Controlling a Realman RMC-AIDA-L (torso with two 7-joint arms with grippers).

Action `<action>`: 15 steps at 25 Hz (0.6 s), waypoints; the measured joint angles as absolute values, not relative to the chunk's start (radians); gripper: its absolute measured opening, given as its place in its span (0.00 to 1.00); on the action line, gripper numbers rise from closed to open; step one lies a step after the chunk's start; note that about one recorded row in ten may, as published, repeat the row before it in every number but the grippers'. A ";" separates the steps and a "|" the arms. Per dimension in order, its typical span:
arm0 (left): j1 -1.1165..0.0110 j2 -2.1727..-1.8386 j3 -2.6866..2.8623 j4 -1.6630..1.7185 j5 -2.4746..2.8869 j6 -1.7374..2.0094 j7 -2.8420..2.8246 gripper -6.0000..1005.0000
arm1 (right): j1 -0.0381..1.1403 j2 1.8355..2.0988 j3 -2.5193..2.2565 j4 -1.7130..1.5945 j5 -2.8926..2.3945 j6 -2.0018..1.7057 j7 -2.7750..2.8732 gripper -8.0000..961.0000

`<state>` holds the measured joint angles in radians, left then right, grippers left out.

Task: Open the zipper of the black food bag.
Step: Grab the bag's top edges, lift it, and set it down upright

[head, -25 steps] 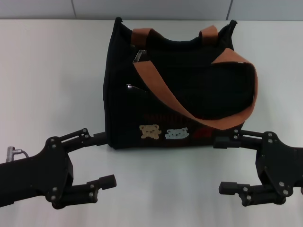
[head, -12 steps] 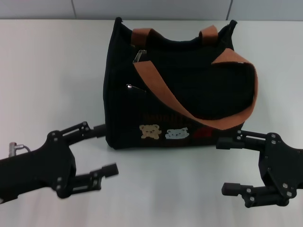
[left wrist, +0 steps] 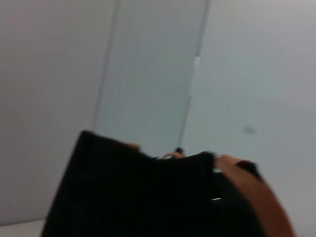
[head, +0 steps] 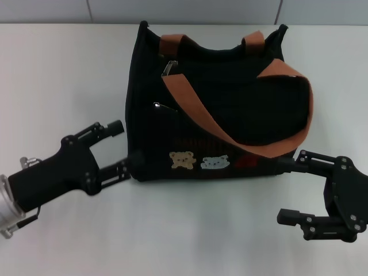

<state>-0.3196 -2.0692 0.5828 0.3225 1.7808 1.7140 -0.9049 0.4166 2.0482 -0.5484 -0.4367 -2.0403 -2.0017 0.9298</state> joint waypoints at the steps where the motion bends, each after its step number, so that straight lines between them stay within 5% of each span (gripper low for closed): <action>1: -0.324 -2.069 0.575 0.315 1.781 1.698 -0.905 0.75 | 0.416 2.049 -0.548 -0.437 -2.040 -2.001 0.930 0.83; 15: -0.408 -2.074 0.577 0.206 1.785 1.499 -0.856 0.73 | 0.403 2.053 -0.548 -0.431 -2.040 -1.987 0.928 0.83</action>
